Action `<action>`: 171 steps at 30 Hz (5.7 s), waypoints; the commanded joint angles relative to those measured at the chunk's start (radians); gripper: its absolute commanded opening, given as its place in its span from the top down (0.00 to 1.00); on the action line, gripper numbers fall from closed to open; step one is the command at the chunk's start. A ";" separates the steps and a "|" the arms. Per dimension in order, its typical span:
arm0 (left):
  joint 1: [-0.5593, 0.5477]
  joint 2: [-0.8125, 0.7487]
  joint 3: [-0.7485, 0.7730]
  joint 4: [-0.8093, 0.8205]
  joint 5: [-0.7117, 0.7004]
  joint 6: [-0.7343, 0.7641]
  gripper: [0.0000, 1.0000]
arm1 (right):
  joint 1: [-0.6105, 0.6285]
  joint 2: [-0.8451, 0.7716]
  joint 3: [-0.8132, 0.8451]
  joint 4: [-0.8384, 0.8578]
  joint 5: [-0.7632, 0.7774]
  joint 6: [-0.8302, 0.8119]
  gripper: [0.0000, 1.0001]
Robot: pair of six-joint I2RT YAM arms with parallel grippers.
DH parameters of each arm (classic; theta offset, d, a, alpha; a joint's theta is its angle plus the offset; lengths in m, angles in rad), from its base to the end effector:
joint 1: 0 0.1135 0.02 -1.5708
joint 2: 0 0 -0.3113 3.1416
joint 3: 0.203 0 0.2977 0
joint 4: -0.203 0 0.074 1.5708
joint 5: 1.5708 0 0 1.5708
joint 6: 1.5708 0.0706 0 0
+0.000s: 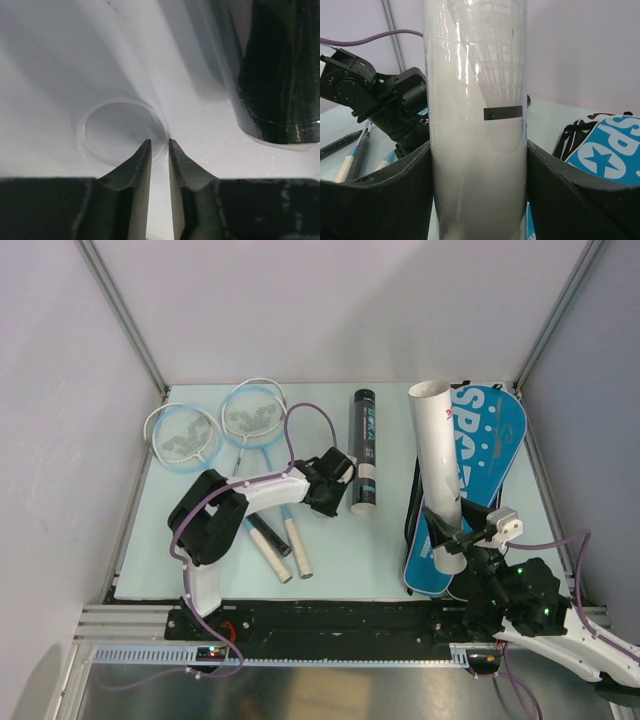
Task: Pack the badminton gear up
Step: Close the lid on the shuttle tube.
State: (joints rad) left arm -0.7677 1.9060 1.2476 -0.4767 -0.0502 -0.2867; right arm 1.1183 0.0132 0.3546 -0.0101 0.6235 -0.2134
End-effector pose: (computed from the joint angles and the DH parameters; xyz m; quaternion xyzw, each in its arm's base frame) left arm 0.3268 -0.3105 0.1455 0.2272 0.9493 -0.0875 0.1991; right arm 0.0754 0.0607 0.3145 -0.1451 0.5890 0.1785 0.7747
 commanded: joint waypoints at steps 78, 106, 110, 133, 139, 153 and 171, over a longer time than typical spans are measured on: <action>0.468 -1.281 -0.126 -0.081 1.030 -0.215 1.00 | 0.018 0.337 0.058 0.079 -0.547 -0.610 0.62; 0.467 -1.274 -0.127 -0.081 1.093 -0.287 1.00 | 0.021 0.366 0.063 0.128 -0.541 -0.658 0.62; 0.467 -1.268 -0.125 -0.080 1.102 -0.293 1.00 | 0.021 0.358 0.062 0.130 -0.565 -0.664 0.62; 0.464 -1.266 -0.092 -0.020 1.134 -0.391 1.00 | 0.019 0.334 0.051 0.213 -0.586 -0.678 0.62; 0.458 -1.271 -0.103 0.018 1.131 -0.420 1.00 | 0.020 0.357 0.051 0.218 -0.583 -0.678 0.62; 0.448 -1.229 -0.139 0.061 1.167 -0.428 1.00 | -0.015 0.350 0.050 0.220 -0.675 -0.692 0.61; 0.448 -1.208 -0.100 0.067 1.135 -0.466 0.63 | -0.034 0.305 0.044 0.193 -0.726 -0.697 0.61</action>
State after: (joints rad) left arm -0.3183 0.6827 1.1110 -0.4278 1.1267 -0.7357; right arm 1.0779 0.3351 0.3790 0.0776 -0.0471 -0.9024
